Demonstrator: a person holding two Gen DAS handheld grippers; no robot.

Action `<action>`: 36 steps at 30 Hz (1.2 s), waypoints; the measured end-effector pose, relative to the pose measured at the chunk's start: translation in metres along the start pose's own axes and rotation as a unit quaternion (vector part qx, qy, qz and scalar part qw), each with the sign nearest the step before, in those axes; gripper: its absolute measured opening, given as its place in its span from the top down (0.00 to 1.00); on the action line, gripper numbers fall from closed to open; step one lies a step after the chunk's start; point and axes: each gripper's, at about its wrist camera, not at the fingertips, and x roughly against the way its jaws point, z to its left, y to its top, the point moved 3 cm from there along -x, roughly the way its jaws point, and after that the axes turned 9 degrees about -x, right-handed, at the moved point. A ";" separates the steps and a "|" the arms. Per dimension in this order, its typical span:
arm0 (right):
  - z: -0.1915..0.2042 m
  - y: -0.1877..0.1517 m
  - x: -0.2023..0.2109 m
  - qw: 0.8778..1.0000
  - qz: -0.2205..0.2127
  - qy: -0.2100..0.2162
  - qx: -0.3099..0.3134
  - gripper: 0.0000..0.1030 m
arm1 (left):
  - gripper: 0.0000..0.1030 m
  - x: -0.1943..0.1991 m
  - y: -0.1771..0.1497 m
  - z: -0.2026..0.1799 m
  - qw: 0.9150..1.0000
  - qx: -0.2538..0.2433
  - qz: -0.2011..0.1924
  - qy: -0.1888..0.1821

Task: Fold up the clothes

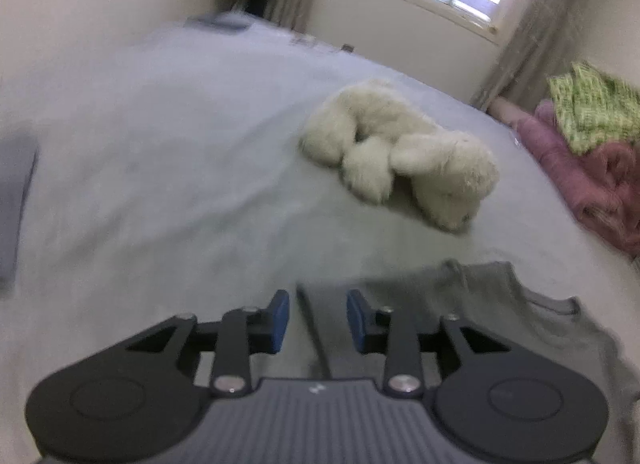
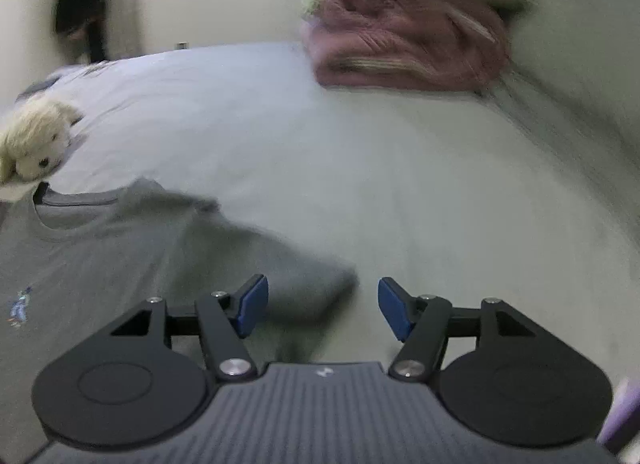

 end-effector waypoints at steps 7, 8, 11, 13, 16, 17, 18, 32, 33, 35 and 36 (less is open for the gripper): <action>-0.021 -0.028 0.005 0.996 0.053 -0.001 -0.069 0.37 | 0.48 -0.003 -0.044 -0.007 0.997 0.053 0.027 -0.057; -0.021 -0.029 0.004 0.996 0.053 0.012 -0.077 0.37 | 0.48 -0.006 -0.047 -0.011 0.997 0.049 0.027 -0.062; -0.030 -0.028 0.000 0.983 0.057 0.086 -0.153 0.37 | 0.50 -0.015 -0.057 -0.017 0.997 0.040 0.037 -0.063; -0.034 -0.029 -0.007 0.975 0.071 0.103 -0.183 0.37 | 0.51 -0.017 -0.058 -0.019 0.997 0.028 0.034 -0.056; -0.029 -0.032 -0.012 0.969 0.084 0.123 -0.197 0.38 | 0.60 -0.017 -0.057 -0.023 0.998 0.019 0.026 -0.059; -0.028 -0.033 -0.014 0.967 0.088 0.129 -0.202 0.38 | 0.63 -0.016 -0.058 -0.022 0.998 0.021 0.026 -0.060; -0.026 -0.034 -0.016 0.965 0.093 0.136 -0.207 0.39 | 0.66 -0.017 -0.058 -0.023 0.998 0.021 0.026 -0.057; -0.005 -0.024 0.006 0.994 0.018 0.048 -0.093 0.93 | 0.92 -0.008 -0.049 -0.021 1.000 -0.011 -0.007 -0.019; -0.002 -0.026 0.003 0.996 0.017 0.036 -0.076 0.93 | 0.92 -0.010 -0.051 -0.022 1.000 -0.016 -0.002 -0.013; 0.001 -0.037 -0.011 0.998 0.036 0.015 -0.057 0.93 | 0.92 -0.015 -0.056 -0.023 1.000 -0.027 0.007 -0.002; 0.001 -0.043 -0.018 0.998 0.046 0.007 -0.051 0.93 | 0.92 -0.018 -0.058 -0.023 0.999 -0.032 0.011 0.003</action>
